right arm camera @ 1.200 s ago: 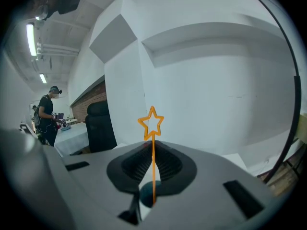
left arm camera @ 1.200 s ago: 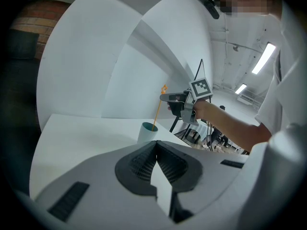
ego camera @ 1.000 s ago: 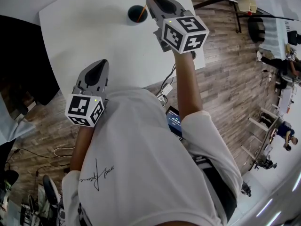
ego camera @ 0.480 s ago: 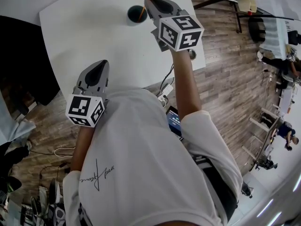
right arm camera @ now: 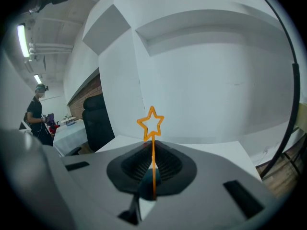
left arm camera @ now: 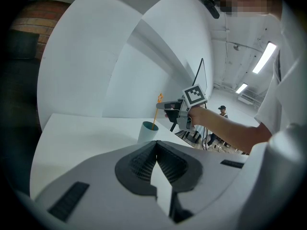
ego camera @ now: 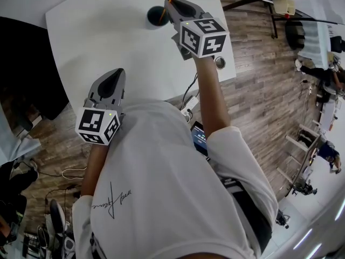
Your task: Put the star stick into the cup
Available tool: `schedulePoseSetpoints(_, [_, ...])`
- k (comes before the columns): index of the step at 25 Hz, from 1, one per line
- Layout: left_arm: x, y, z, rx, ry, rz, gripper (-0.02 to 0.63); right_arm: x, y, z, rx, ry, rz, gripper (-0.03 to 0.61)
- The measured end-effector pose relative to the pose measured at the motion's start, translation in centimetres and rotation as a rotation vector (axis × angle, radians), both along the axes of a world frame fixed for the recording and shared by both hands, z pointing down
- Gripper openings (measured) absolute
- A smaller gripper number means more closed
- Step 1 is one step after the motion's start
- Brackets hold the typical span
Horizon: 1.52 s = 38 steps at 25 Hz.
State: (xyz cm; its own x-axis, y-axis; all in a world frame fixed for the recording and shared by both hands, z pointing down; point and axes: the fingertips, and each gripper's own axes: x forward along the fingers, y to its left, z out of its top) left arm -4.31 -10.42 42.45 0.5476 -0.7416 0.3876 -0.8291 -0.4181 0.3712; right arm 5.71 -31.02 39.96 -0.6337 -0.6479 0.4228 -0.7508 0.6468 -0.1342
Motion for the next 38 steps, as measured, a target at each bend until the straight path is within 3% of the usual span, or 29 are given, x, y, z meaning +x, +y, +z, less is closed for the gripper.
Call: schedulePoseSetpoints(38, [-0.6, -0.1, 0.9, -0.043, 0.047, -0.018, 0.009, -0.9, 0.2, 3.2, -0.061, 0.038, -0.015, 0.022])
